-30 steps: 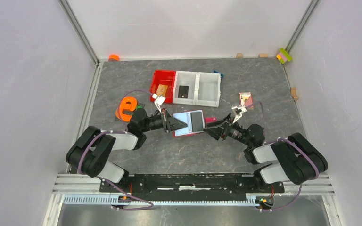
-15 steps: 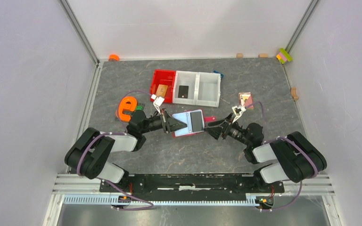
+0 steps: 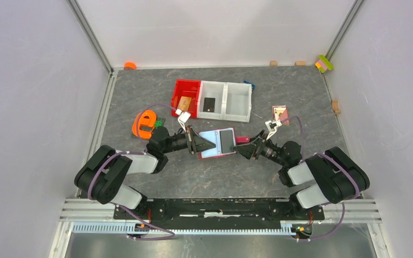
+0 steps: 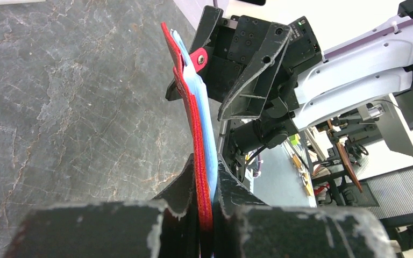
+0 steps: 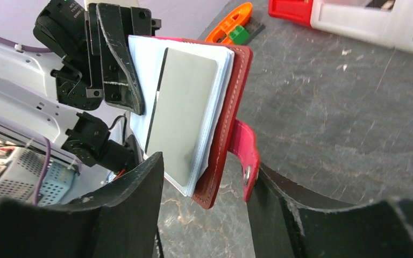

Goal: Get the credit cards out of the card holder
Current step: Remove the credit card from the card holder.

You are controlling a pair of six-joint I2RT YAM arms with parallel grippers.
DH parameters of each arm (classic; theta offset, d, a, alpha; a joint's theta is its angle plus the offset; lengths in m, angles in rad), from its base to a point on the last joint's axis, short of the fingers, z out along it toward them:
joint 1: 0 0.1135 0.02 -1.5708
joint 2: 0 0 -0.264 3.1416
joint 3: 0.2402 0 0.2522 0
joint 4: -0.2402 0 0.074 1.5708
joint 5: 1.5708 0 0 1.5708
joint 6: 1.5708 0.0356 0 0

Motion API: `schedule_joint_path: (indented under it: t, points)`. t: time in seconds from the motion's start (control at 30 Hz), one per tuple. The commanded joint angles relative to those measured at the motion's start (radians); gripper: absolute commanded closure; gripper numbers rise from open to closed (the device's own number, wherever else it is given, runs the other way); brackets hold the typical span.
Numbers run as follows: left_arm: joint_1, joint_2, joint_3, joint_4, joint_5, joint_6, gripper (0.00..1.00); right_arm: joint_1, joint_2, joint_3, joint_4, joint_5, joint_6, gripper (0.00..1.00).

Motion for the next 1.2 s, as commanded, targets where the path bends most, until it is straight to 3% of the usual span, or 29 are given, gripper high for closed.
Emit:
schedule_joint_path:
  t: [0.0, 0.2, 0.43, 0.63, 0.77, 1.03, 1.17]
  points:
    - [-0.004, -0.007, 0.043, -0.045, -0.029, 0.032, 0.98, -0.021, 0.041, -0.021, 0.343, -0.043, 0.093, 0.42]
    - [-0.004, -0.006, 0.050, -0.068, -0.032, 0.046, 0.98, -0.043, 0.117, -0.017, 0.486, -0.067, 0.191, 0.58]
    - [-0.004, -0.001, 0.053, -0.077, -0.032, 0.049, 0.98, -0.045, 0.121, -0.011, 0.485, -0.073, 0.196, 0.62]
    - [-0.004, -0.008, 0.044, -0.053, -0.030, 0.046, 0.98, -0.044, 0.102, -0.011, 0.421, -0.063, 0.169, 0.36]
    - [-0.004, -0.026, 0.035, -0.046, -0.037, 0.049, 0.98, -0.045, 0.052, -0.014, 0.294, -0.029, 0.101, 0.12]
    - [-0.004, -0.047, 0.024, -0.044, -0.047, 0.060, 0.98, -0.045, -0.206, -0.038, -0.175, 0.178, -0.177, 0.06]
    - [-0.004, -0.053, 0.018, -0.025, -0.038, 0.057, 0.98, -0.044, -0.334, -0.063, -0.315, 0.339, -0.259, 0.03]
